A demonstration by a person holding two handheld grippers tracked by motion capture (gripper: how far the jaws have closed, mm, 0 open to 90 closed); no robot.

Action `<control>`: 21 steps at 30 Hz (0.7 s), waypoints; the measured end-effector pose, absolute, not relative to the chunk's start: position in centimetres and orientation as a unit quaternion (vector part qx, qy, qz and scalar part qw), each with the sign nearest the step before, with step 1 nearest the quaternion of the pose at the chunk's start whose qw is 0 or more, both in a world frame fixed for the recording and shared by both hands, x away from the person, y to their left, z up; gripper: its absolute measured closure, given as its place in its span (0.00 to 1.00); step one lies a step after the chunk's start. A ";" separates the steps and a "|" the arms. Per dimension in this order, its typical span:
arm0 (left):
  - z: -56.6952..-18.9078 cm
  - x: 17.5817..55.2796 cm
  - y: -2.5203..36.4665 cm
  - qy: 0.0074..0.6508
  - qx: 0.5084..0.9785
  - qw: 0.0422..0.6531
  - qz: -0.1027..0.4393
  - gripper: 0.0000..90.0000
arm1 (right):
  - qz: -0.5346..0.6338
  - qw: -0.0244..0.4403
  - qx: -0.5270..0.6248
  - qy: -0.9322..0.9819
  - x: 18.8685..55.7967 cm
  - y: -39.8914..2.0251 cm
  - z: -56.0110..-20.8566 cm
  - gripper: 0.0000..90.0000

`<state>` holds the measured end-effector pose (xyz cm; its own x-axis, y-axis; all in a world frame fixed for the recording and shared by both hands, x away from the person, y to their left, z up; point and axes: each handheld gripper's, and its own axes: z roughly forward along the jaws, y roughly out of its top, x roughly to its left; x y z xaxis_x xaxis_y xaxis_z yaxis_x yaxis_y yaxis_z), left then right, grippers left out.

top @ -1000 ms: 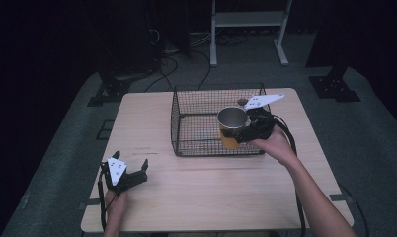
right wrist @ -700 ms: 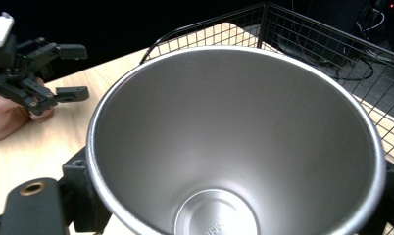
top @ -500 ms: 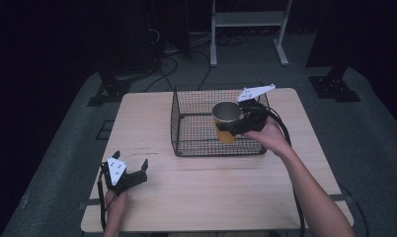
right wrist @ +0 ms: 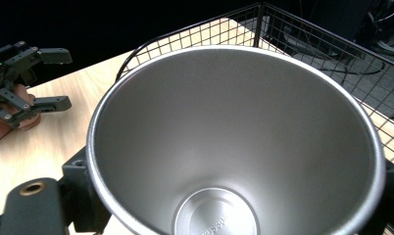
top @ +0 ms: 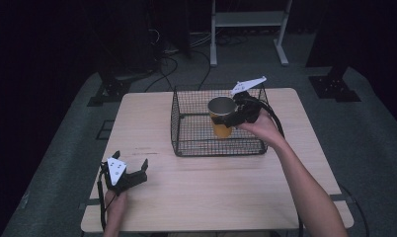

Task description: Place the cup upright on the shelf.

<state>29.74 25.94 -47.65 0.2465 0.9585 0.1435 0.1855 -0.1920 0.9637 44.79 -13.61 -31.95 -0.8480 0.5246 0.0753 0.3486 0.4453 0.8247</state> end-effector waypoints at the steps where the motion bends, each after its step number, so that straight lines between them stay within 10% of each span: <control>1: -47.6 29.7 25.9 0.444 0.645 0.456 0.424 0.00 | 0.458 0.094 0.259 0.845 45.1 -13.5 -32.0 0.14; 21: -47.6 29.8 26.0 0.445 0.643 0.458 0.422 0.00 | 0.442 0.044 0.257 0.858 50.0 -11.6 -34.2 0.14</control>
<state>29.77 26.02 -47.65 0.2475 0.9594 0.1355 0.1863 -0.1843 0.9651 49.96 -11.63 -34.18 -0.8641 0.4797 0.1525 0.4025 0.4766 0.7815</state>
